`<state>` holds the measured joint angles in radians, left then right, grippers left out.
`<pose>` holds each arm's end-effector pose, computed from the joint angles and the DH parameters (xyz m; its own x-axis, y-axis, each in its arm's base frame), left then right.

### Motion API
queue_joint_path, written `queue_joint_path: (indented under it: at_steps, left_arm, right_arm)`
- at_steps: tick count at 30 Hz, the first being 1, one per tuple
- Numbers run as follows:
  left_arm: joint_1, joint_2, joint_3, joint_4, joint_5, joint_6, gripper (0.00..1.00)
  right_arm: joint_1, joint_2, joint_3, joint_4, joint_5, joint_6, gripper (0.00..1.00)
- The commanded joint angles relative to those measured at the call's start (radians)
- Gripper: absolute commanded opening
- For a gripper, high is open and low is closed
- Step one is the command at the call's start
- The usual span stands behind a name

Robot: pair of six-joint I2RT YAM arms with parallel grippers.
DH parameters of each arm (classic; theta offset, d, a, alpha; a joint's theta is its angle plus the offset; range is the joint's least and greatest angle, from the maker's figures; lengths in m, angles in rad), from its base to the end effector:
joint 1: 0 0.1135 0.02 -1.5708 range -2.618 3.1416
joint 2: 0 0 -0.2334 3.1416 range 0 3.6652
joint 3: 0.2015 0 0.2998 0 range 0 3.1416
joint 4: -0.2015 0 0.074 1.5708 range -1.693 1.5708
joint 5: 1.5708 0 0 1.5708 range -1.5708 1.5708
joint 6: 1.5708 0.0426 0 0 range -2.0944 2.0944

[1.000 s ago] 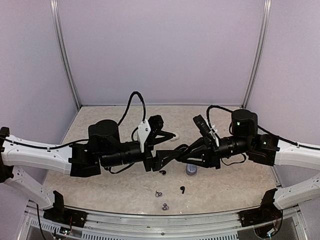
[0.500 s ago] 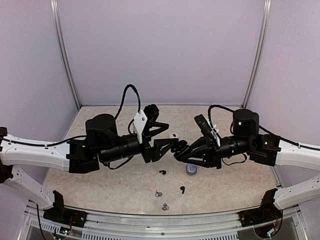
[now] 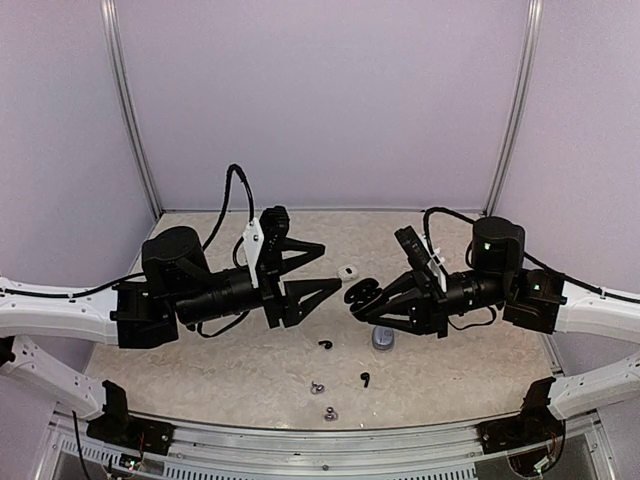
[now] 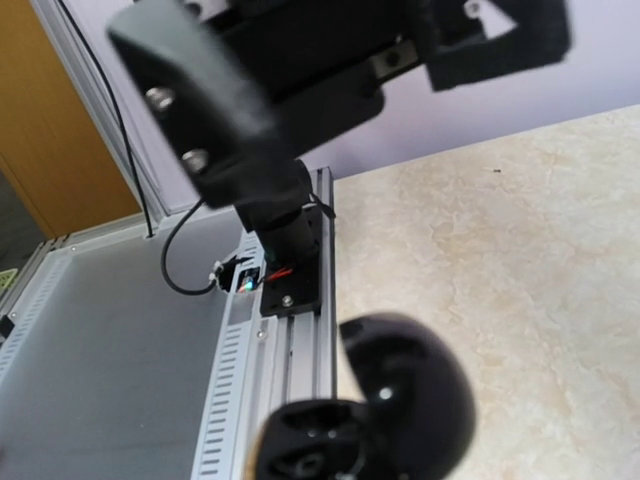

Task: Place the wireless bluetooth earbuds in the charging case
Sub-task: Open the charging case, then move the left earbud to the center of the board.

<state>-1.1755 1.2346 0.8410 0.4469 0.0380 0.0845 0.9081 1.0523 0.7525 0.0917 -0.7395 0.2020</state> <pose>0.1347 -0.3270 0.2828 0.0995 -0.0195 -0.9948 0.9318 0.3527 0.0863 0.1656 0.2588 0.2650 -0.3228 -0.1726 -0.9306 -0.9425 -0.0313 0.3327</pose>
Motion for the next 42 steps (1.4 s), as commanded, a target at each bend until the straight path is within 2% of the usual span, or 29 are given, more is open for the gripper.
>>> queue_joint_path:
  at_steps: [1, 9, 17, 23, 26, 35, 38, 42]
  left_arm:
    - [-0.018, 0.034, 0.031, -0.002, 0.08, -0.004, 0.66]
    - [-0.017, 0.111, 0.088, -0.012, -0.007, -0.021, 0.59]
    - [0.006, 0.108, 0.084, -0.005, -0.035, -0.057, 0.57]
    - [0.017, 0.052, 0.009, 0.046, 0.04, -0.072, 0.67]
    - [0.022, 0.005, -0.04, 0.061, 0.037, -0.113, 0.69]
    - [0.041, -0.05, -0.172, -0.061, -0.106, -0.196, 0.67]
    - [0.048, 0.015, -0.127, -0.187, -0.128, -0.193, 0.64]
    - [0.04, 0.16, -0.024, -0.323, -0.087, -0.211, 0.61]
  right_arm:
    - [0.01, -0.023, -0.006, 0.046, -0.006, -0.019, 0.0]
    - [0.013, -0.041, -0.006, 0.035, -0.037, -0.047, 0.0]
    - [0.014, -0.053, -0.02, 0.029, -0.04, -0.078, 0.0]
    - [0.014, -0.077, -0.044, 0.045, 0.023, -0.069, 0.0]
    - [0.011, -0.103, -0.065, 0.06, 0.063, -0.049, 0.0]
    - [-0.023, -0.18, -0.132, 0.075, 0.125, 0.013, 0.0]
    - [-0.046, -0.199, -0.141, 0.052, 0.135, 0.034, 0.0]
    - [-0.081, -0.238, -0.148, 0.02, 0.149, 0.063, 0.0]
